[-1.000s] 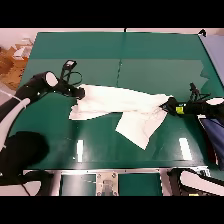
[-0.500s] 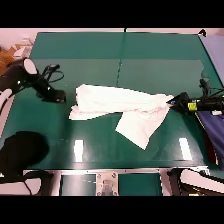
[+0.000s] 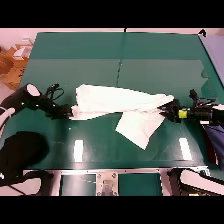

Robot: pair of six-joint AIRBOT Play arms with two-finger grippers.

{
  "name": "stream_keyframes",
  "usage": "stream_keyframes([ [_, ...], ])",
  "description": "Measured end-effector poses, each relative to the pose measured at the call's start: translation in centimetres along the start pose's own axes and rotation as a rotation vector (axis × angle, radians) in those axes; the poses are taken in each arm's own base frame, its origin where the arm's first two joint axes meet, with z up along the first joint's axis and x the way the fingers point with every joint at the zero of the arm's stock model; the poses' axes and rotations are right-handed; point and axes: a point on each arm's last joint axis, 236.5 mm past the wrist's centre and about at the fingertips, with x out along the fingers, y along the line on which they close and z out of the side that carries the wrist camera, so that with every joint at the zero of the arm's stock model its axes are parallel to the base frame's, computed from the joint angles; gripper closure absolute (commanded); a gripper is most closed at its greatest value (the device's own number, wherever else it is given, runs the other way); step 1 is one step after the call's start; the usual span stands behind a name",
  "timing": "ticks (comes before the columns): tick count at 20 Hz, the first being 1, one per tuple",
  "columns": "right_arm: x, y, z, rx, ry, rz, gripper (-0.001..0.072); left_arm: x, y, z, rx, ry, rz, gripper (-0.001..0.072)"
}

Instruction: Fold the shirts.

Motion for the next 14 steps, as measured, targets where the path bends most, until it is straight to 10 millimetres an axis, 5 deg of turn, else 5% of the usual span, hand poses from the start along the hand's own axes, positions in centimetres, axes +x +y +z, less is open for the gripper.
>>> stream_keyframes([
  [2, 0.9, 0.2, 0.2, -0.02, -0.02, -0.011, 0.0277, 0.7, -0.9, 0.5, -0.026, -0.026, -0.051, 0.0171],
  [3, 1.3, 0.3, 0.4, -0.029, -0.031, -0.018, 0.0277, 1.1, -1.5, 0.4, -0.033, -0.022, -0.081, 0.0301],
  [4, 1.7, 0.5, 0.6, -0.036, -0.041, -0.02, 0.0278, 1.5, -1.9, 0.2, -0.034, -0.011, -0.098, 0.0538],
  [5, 1.9, 0.7, 0.8, -0.038, -0.055, -0.022, 0.0306, 1.9, -2.1, -0.4, -0.031, 0.015, -0.111, 0.0686],
  [8, 2.3, 1.1, 1.5, -0.043, -0.087, -0.019, 0.0667, 2.3, -2.9, -1.6, 0.001, 0.066, -0.147, 0.0686],
  [12, 2.2, 2.3, 1.5, -0.074, -0.077, 0.003, 0.0693, 0.6, -4.5, -0.2, 0.056, 0.036, -0.181, 0.0686],
  [14, 1.4, 4.4, 1.5, -0.119, -0.054, 0.045, 0.0694, -2.3, -6.3, 2.1, 0.119, -0.044, -0.195, 0.0686],
])
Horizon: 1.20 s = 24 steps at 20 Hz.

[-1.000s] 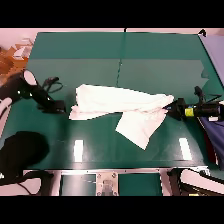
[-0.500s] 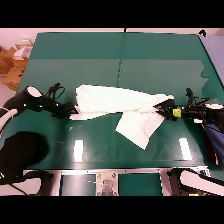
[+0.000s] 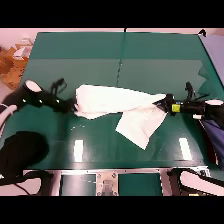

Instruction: Fold the shirts.

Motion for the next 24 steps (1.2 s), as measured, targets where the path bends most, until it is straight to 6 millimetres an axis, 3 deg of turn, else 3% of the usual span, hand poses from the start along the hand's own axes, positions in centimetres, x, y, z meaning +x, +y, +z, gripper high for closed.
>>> stream_keyframes([
  [2, -2.0, 3.5, 1.2, -0.064, -0.008, 0.056, 0.0694, -4.4, -3.0, 3.4, 0.102, -0.12, 0.003, 0.0686],
  [4, -5.4, 8.2, 2.9, -0.16, -0.049, 0.112, 0.0694, -10.5, -7.0, 6.7, 0.22, -0.279, 0.023, 0.0686],
  [7, -12.7, 16.5, 4.6, -0.34, -0.179, 0.166, 0.0693, -23.7, -14.8, 9.8, 0.424, -0.615, 0.09, 0.0686],
  [9, -18.1, 22.1, 4.3, -0.471, -0.293, 0.176, 0.0694, -32.9, -20.3, 9.0, 0.549, -0.845, 0.134, 0.0686],
  [11, -23.2, 27.2, 2.7, -0.597, -0.416, 0.174, 0.0694, -41.2, -24.8, 6.5, 0.644, -1.055, 0.18, 0.0686],
  [14, -28.9, 33.3, -1.5, -0.774, -0.585, 0.146, 0.0693, -49.9, -29.4, 1.5, 0.731, -1.295, 0.235, 0.0686],
  [16, -31.1, 36.1, -4.5, -0.864, -0.674, 0.13, 0.0694, -53.1, -30.4, -0.8, 0.753, -1.388, 0.275, 0.0686],
  [19, -33.0, 38.6, -7.3, -0.94, -0.78, 0.115, 0.0693, -54.9, -30.2, -1.9, 0.75, -1.44, 0.332, 0.0686],
  [21, -33.5, 38.7, -7.4, -0.942, -0.813, 0.102, 0.0693, -54.8, -29.4, -1.2, 0.733, -1.441, 0.363, 0.0686],
  [24, -33.0, 37.0, -5.2, -0.872, -0.815, 0.101, 0.0693, -51.9, -26.7, 2.9, 0.684, -1.359, 0.387, 0.0686],
])
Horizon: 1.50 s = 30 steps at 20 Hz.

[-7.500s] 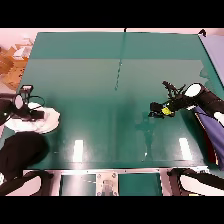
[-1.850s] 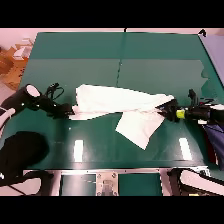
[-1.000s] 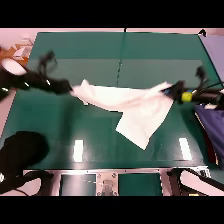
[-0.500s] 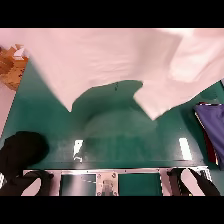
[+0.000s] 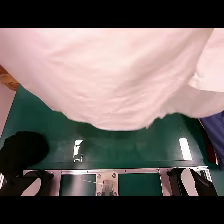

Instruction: Fold the shirts.

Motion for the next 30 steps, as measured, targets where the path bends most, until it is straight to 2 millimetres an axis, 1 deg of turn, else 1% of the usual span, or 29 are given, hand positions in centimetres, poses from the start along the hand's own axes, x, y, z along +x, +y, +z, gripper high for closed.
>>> stream_keyframes([
  [2, 1.5, -3.4, -1.8, 0.068, 0.032, -0.019, 0.0693, 4.0, 0.3, -4.0, -0.032, 0.098, -0.019, 0.0685],
  [3, 2.6, -5.5, -3.1, 0.112, 0.054, -0.025, 0.0693, 6.4, 0.2, -6.4, -0.061, 0.152, -0.042, 0.0686],
  [4, 3.7, -7.5, -4.7, 0.154, 0.078, -0.028, 0.0693, 8.9, 0.0, -9.2, -0.093, 0.213, -0.068, 0.0686],
  [5, 5.3, -9.9, -6.8, 0.205, 0.112, -0.034, 0.0693, 11.3, -0.3, -12.1, -0.129, 0.275, -0.093, 0.0686],
  [6, 6.8, -12.1, -9.1, 0.253, 0.15, -0.041, 0.0693, 13.9, -0.7, -15.6, -0.168, 0.347, -0.122, 0.0685],
  [8, 10.2, -16.9, -14.6, 0.349, 0.238, -0.068, 0.0693, 18.3, -2.2, -22.5, -0.232, 0.48, -0.178, 0.0686],
  [9, 12.0, -19.2, -17.8, 0.397, 0.289, -0.083, 0.0693, 20.2, -3.2, -26.1, -0.257, 0.547, -0.204, 0.0686],
  [10, 13.6, -21.3, -20.8, 0.44, 0.338, -0.1, 0.0693, 22.0, -4.7, -30.0, -0.276, 0.615, -0.234, 0.0685],
  [11, 15.1, -23.4, -24.0, 0.484, 0.39, -0.121, 0.0693, 23.3, -6.4, -33.5, -0.291, 0.674, -0.264, 0.0685],
  [13, 17.6, -26.9, -29.5, 0.566, 0.475, -0.153, 0.0693, 25.6, -10.0, -40.1, -0.318, 0.768, -0.313, 0.0685],
  [14, 18.6, -28.3, -31.7, 0.599, 0.507, -0.166, 0.0692, 26.5, -11.4, -42.8, -0.327, 0.798, -0.323, 0.0685],
  [15, 19.4, -29.8, -33.7, 0.627, 0.533, -0.181, 0.0627, 27.1, -12.5, -45.1, -0.335, 0.823, -0.329, 0.0684],
  [16, 20.0, -30.9, -35.3, 0.65, 0.555, -0.19, 0.0481, 27.6, -13.4, -47.2, -0.348, 0.844, -0.328, 0.0681],
  [17, 20.4, -31.6, -36.4, 0.664, 0.575, -0.191, 0.0346, 27.7, -14.1, -48.7, -0.36, 0.868, -0.33, 0.0484],
  [18, 20.6, -32.1, -37.0, 0.676, 0.589, -0.186, 0.0313, 27.8, -14.6, -49.7, -0.372, 0.886, -0.331, 0.0124],
  [19, 20.5, -32.7, -37.2, 0.686, 0.596, -0.18, 0.0314, 27.7, -14.8, -50.1, -0.386, 0.901, -0.333, 0.0033],
  [21, 19.8, -33.5, -36.7, 0.708, 0.608, -0.156, 0.0316, 27.0, -13.9, -50.3, -0.393, 0.951, -0.339, 0.0049],
  [22, 19.2, -33.7, -36.2, 0.721, 0.612, -0.139, 0.0316, 26.3, -13.2, -50.0, -0.395, 0.987, -0.348, 0.005],
  [23, 18.3, -34.0, -35.7, 0.737, 0.619, -0.122, 0.0315, 25.5, -12.4, -49.5, -0.398, 1.022, -0.359, 0.0133],
  [24, 17.4, -34.0, -35.4, 0.753, 0.629, -0.103, 0.0316, 24.4, -11.5, -49.1, -0.401, 1.065, -0.37, 0.0311],
  [25, 16.4, -33.8, -35.0, 0.775, 0.641, -0.077, 0.0318, 23.1, -10.3, -49.1, -0.401, 1.12, -0.374, 0.0446],
  [26, 15.4, -33.6, -34.8, 0.794, 0.652, -0.057, 0.0378, 21.8, -9.3, -49.1, -0.409, 1.172, -0.379, 0.0626],
  [27, 14.4, -33.3, -34.7, 0.815, 0.663, -0.038, 0.0488, 20.4, -8.6, -49.1, -0.418, 1.222, -0.388, 0.0685],
  [29, 12.5, -32.5, -34.9, 0.86, 0.682, -0.015, 0.0672, 17.6, -7.6, -49.4, -0.447, 1.313, -0.405, 0.0685],
  [30, 11.5, -32.2, -35.2, 0.88, 0.687, -0.016, 0.0693, 16.2, -7.3, -49.7, -0.456, 1.355, -0.41, 0.0686],
])
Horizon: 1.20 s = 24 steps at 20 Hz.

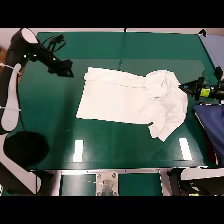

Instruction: Fold the shirts.

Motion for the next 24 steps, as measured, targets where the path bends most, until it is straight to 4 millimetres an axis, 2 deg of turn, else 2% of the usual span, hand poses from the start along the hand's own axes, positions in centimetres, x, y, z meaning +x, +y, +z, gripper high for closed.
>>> stream_keyframes([
  [4, -1.1, -2.2, -3.7, 0.042, 0.011, -0.06, 0.0693, 0.9, 0.3, -6.1, -0.054, 0.138, -0.032, 0.0684],
  [5, -1.2, -2.9, -4.4, 0.055, 0.002, -0.083, 0.0693, 1.5, 0.7, -7.5, -0.073, 0.153, -0.027, 0.0644],
  [6, -1.2, -3.5, -5.0, 0.064, -0.004, -0.102, 0.0693, 2.2, 1.2, -8.5, -0.09, 0.162, -0.021, 0.0296],
  [7, -1.1, -4.0, -5.5, 0.074, -0.01, -0.117, 0.0693, 3.1, 1.7, -9.5, -0.111, 0.165, -0.009, 0.0062],
  [9, -1.1, -4.7, -6.2, 0.086, -0.014, -0.137, 0.0693, 4.8, 2.6, -11.1, -0.162, 0.172, 0.001, 0.0038],
  [13, -1.1, -5.3, -6.6, 0.096, -0.024, -0.155, 0.0693, 8.5, 3.3, -13.3, -0.265, 0.149, -0.023, 0.0039],
  [15, -1.1, -5.5, -6.7, 0.095, -0.025, -0.16, 0.0693, 9.6, 2.5, -14.2, -0.299, 0.145, -0.074, 0.004],
  [17, -1.1, -5.7, -6.7, 0.091, -0.028, -0.166, 0.0693, 10.5, 1.6, -14.7, -0.312, 0.132, -0.129, 0.0182],
  [20, -1.1, -5.8, -6.6, 0.086, -0.032, -0.17, 0.0693, 11.6, 0.0, -14.9, -0.319, 0.113, -0.223, 0.018],
  [21, -1.1, -5.8, -6.6, 0.085, -0.033, -0.17, 0.0693, 11.9, -0.5, -14.9, -0.323, 0.106, -0.252, 0.0201],
  [22, -1.1, -5.8, -6.6, 0.085, -0.033, -0.171, 0.0692, 12.2, -0.9, -14.8, -0.32, 0.1, -0.272, 0.0456],
  [23, -1.1, -5.8, -6.6, 0.084, -0.034, -0.171, 0.0692, 12.7, -0.9, -14.9, -0.313, 0.098, -0.275, 0.068],
  [24, -1.1, -5.8, -6.5, 0.084, -0.035, -0.172, 0.0692, 13.0, -0.8, -15.1, -0.301, 0.101, -0.275, 0.0685],
])
